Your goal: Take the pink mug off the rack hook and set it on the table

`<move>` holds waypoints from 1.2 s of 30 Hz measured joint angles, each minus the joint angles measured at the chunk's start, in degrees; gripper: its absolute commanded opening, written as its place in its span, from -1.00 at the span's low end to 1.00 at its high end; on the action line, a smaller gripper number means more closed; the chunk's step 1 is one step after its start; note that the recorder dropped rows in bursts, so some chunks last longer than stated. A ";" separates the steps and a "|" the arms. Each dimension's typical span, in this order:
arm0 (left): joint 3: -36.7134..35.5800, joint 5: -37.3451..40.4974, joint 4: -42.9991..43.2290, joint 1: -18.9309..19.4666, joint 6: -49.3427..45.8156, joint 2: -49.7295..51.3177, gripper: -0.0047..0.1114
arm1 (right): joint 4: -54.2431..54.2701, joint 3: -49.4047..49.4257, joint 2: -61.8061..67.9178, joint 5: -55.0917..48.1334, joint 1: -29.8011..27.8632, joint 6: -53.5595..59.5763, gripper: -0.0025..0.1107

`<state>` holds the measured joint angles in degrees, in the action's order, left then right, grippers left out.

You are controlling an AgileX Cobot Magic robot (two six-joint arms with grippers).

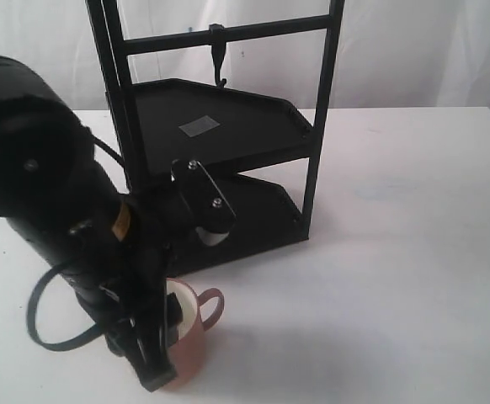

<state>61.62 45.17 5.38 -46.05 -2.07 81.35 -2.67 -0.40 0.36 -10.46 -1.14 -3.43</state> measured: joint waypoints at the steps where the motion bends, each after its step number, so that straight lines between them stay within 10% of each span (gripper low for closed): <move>1: 0.00 0.32 0.00 0.00 0.34 -1.30 0.04 | 0.00 0.00 0.00 0.00 0.00 0.00 -0.96; 5: 0.00 1.62 0.00 0.00 1.56 -6.69 -0.03 | 0.00 0.00 0.00 0.00 0.00 0.00 -0.96; 12: 0.00 5.21 -2.72 0.00 3.28 -19.81 -0.92 | 0.00 0.00 0.00 0.00 0.00 0.00 -0.96; 16: -3.86 1.83 -4.52 0.00 4.75 -29.69 -0.92 | 0.00 0.00 0.00 0.00 0.00 0.00 -0.96; 24: -33.84 -10.26 -5.97 0.00 9.24 -67.87 -0.92 | 0.00 0.00 0.00 0.00 0.00 0.00 -0.96; 36: -36.15 -13.41 -6.00 0.00 9.24 -77.41 -0.92 | 0.00 0.00 0.00 0.00 0.00 0.00 -0.96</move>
<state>25.47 31.76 -0.62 -46.05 7.17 3.95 -2.67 -0.40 0.36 -10.46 -1.14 -3.43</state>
